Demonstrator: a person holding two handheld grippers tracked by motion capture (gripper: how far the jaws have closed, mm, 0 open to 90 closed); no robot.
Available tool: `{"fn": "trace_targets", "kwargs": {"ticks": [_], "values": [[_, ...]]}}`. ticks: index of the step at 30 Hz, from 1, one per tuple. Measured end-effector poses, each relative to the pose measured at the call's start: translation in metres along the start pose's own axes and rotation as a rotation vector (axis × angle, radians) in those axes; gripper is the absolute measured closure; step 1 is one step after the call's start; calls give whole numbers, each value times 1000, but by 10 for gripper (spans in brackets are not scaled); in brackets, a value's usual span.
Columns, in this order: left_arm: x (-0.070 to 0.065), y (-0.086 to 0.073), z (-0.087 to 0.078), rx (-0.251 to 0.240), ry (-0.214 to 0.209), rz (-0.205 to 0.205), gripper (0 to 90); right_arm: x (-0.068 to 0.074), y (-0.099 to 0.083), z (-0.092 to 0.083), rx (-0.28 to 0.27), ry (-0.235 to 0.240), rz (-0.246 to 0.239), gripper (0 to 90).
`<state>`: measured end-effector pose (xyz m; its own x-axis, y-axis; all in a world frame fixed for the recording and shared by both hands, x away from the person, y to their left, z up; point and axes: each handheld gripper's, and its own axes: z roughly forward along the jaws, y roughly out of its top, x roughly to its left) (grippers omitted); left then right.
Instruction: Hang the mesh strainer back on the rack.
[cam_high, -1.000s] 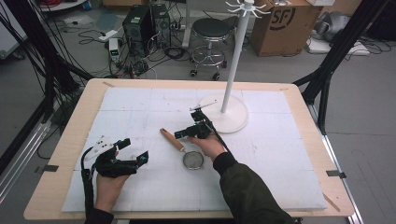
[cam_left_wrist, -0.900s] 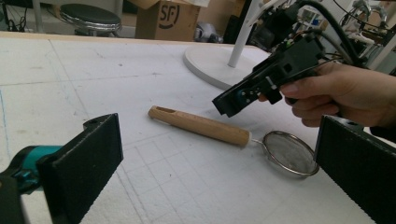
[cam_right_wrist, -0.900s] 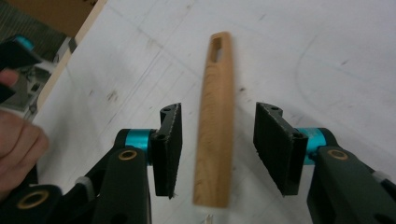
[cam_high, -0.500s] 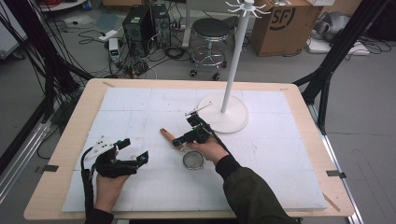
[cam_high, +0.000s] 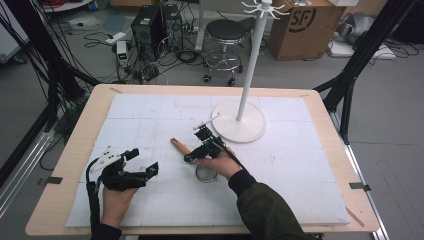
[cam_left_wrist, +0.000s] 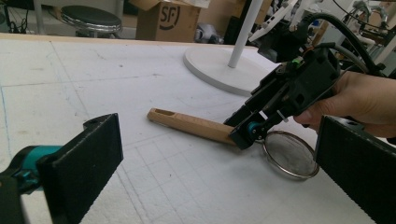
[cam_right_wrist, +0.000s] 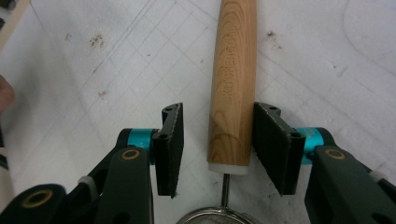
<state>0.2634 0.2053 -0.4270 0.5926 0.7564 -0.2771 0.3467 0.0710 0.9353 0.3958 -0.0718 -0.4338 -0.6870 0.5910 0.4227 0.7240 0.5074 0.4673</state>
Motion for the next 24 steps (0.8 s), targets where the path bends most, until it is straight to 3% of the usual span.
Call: {"fn": "trace_targets", "kwargs": {"ticks": [4,14,19,24], "values": [[-1,0,1,0,1,-2,19,7,-1,2,4,-51,-55,540],[-2,-1,2,9,0,3,19,14,-2,4,14,-121,-99,593],[-2,-1,2,9,3,4,19,28,-4,8,24,-225,-185,600],[-3,-2,3,12,3,5,19,31,-5,10,28,-274,-227,642]]}}
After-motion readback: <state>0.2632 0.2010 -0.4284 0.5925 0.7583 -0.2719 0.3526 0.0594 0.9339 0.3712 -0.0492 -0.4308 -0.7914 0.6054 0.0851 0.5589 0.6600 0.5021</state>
